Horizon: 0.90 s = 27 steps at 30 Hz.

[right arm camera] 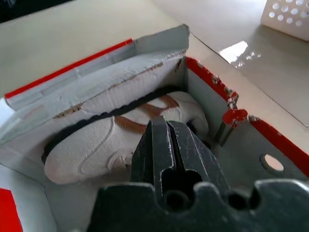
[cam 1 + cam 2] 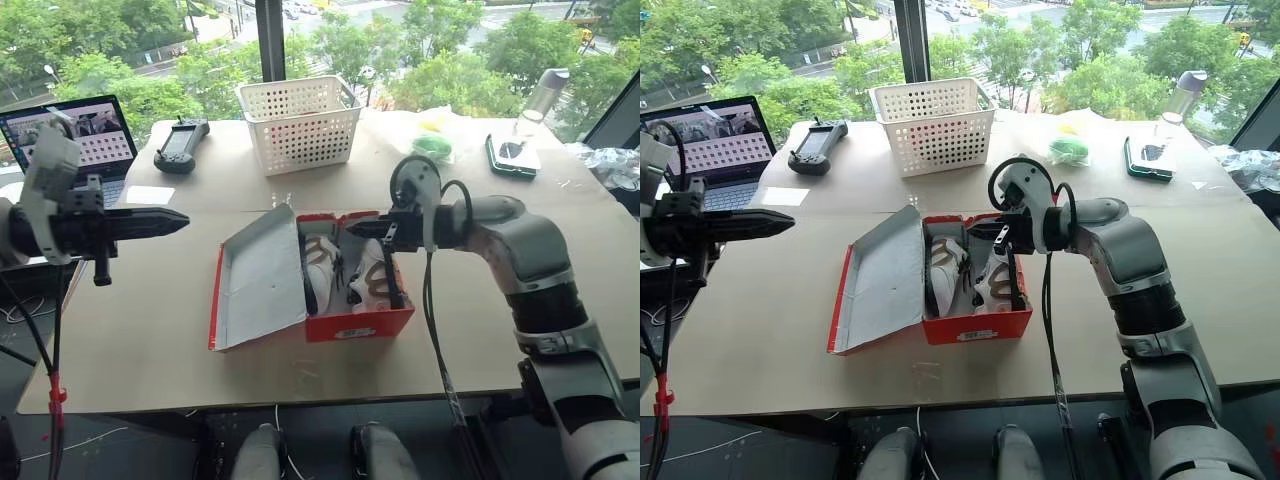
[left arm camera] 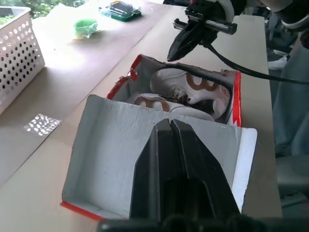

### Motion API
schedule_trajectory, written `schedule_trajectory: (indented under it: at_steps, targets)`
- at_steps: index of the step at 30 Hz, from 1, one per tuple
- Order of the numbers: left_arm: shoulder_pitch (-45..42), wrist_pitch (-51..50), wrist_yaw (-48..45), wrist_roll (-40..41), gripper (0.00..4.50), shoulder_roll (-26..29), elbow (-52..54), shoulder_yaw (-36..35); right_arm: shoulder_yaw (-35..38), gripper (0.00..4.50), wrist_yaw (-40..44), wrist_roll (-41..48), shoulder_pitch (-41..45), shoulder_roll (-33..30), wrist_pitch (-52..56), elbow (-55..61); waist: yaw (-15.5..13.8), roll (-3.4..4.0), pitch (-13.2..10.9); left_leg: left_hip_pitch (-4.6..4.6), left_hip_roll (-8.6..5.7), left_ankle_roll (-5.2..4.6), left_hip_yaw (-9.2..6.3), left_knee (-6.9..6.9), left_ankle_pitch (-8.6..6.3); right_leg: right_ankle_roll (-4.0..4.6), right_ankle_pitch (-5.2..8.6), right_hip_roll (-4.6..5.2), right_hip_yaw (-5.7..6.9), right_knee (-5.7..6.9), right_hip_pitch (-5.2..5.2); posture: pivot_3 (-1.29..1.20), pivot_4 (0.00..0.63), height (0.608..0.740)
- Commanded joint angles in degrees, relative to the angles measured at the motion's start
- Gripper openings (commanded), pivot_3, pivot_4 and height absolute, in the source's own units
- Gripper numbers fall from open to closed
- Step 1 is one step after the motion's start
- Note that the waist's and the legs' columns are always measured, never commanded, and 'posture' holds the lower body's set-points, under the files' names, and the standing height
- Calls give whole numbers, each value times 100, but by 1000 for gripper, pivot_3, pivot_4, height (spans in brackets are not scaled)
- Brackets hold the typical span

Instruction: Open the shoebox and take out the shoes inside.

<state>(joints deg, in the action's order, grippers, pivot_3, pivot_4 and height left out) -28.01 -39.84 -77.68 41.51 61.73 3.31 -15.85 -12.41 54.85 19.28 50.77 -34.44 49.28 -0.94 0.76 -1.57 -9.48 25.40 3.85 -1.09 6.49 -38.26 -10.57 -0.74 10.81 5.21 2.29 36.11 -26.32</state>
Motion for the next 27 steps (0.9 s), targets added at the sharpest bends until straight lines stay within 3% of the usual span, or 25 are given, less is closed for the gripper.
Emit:
schedule_trajectory:
  at_steps: [1, 8, 16, 20, 27]
  targets:
    - [29, -49, 60, 143, 0, -64, 330, 0, -70, 1412, 23, -49, 36, -251, 223, 596, 1, 0, 0, 0, 1, 0, 0, 0, 0, -1, 0, -1, 0, -1, 0, 0, 150, 733]
    - [30, -30, 197, 157, 0, -289, 419, 140, -286, 3816, -114, -345, 145, -574, 372, 695, 6, 0, 0, -2, 0, 0, 0, 0, 0, 1, 2, 1, 0, -2, 0, 0, 150, 733]
    - [249, 123, 446, 56, 0, -717, 821, 466, -412, 3816, -201, -445, 104, -332, 557, 200, 4, -1, 0, -2, 0, 0, 0, 0, 0, -1, -1, -1, -1, -2, 2, 0, 150, 733]
    - [285, 14, 650, 137, 0, -957, 1039, 602, -544, 3816, -348, -722, 280, -34, 256, -642, 10, -1, 0, -5, -1, 0, -1, 0, 1, -5, -3, -1, -1, -2, 5, 0, 150, 733]
    - [309, -126, 870, 263, 0, -1082, 1268, 628, -885, 3816, -154, -1205, 414, -104, -98, -1273, -2, -1, 0, -9, -1, 4, -2, -3, 4, -2, -2, -2, -3, -1, 9, 0, 150, 733]
